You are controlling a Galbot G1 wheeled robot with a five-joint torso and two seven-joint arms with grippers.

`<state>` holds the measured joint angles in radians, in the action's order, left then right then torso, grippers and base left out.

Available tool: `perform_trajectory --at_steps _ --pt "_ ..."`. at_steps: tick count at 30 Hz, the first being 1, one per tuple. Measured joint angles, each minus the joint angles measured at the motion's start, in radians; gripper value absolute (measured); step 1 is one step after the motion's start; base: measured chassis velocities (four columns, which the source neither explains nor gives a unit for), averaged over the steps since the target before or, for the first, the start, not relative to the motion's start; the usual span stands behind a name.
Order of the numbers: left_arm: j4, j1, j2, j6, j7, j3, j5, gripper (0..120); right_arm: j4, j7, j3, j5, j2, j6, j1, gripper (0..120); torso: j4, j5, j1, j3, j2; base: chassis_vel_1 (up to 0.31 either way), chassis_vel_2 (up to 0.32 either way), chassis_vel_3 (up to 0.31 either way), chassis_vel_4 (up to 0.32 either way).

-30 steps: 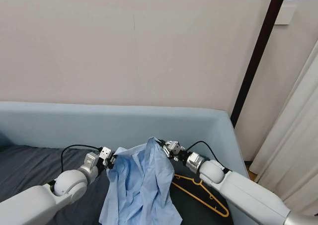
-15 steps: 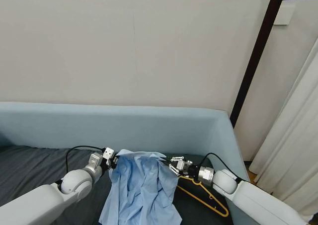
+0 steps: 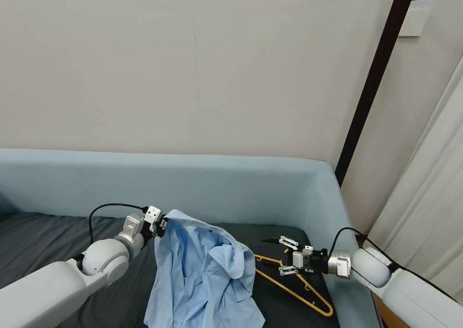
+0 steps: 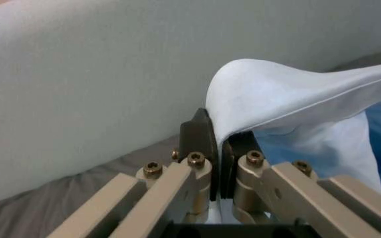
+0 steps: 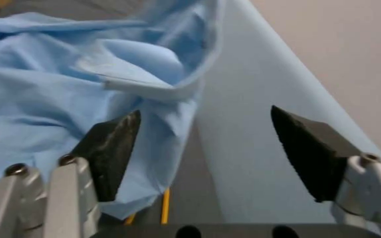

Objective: Pick up the clothes from the sofa and hang them on the clothes hanger.

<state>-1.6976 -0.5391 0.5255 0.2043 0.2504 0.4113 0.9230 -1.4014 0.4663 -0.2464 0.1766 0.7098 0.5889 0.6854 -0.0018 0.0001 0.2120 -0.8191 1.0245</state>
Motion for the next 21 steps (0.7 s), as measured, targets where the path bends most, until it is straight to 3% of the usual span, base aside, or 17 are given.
perform_trajectory --at_steps 2,3,6,12,13,14,17,21 --pt "-0.015 -0.018 -0.007 -0.009 0.003 -0.008 -0.005 0 -0.063 -0.112 -0.001 0.082 -0.024 -0.12 0.054 87 -0.0001 0.0003 0.0 0.0 0.0 0.0 0.0 0.0 0.0" --pt "-0.015 -0.018 -0.007 -0.009 0.003 -0.008 -0.005 0 -0.063 -0.112 -0.001 0.082 -0.024 -0.12 0.054 87 -0.0001 0.0003 0.0 0.0 0.0 0.0 0.0 0.0 0.0" --pt "-0.037 -0.056 -0.011 -0.034 0.008 -0.02 -0.016 0 -0.151 -0.271 -0.013 0.22 -0.038 -0.313 0.108 98 0.0003 -0.0001 0.0 0.0 0.0 0.0 0.0 0.0 0.0" --pt "-0.065 -0.113 -0.018 -0.067 0.009 -0.045 -0.044 0 -0.187 -0.38 -0.028 0.366 -0.008 -0.552 0.097 100 0.0004 -0.0001 0.0 0.0 0.0 0.0 0.0 0.0 0.0" --pt "-0.069 -0.127 -0.018 -0.072 0.009 -0.053 -0.051 0 -0.184 -0.378 -0.027 0.387 0.001 -0.626 0.089 100 0.0006 -0.0002 0.0 0.0 0.0 0.0 0.0 0.0 0.0" --pt "-0.069 -0.127 -0.018 -0.072 0.009 -0.053 -0.051 0 -0.184 -0.378 -0.027 0.387 0.001 -0.626 0.089 100 0.0006 -0.0002 0.0 0.0 0.0 0.0 0.0 0.0 0.0" --pt "-0.071 -0.156 -0.014 -0.079 0.013 -0.069 -0.064 0 -0.144 -0.273 0.001 0.415 0.023 -0.831 0.063 100 0.0005 -0.0003 0.0 0.0 0.0 0.0 0.0 0.0 0.0" --pt "-0.058 -0.166 0.0 -0.082 0.013 -0.072 -0.074 0 -0.079 -0.243 -0.005 0.425 0.044 -0.935 0.027 100 0.0004 -0.0002 0.0 0.0 0.0 0.0 0.0 0.0 0.0"
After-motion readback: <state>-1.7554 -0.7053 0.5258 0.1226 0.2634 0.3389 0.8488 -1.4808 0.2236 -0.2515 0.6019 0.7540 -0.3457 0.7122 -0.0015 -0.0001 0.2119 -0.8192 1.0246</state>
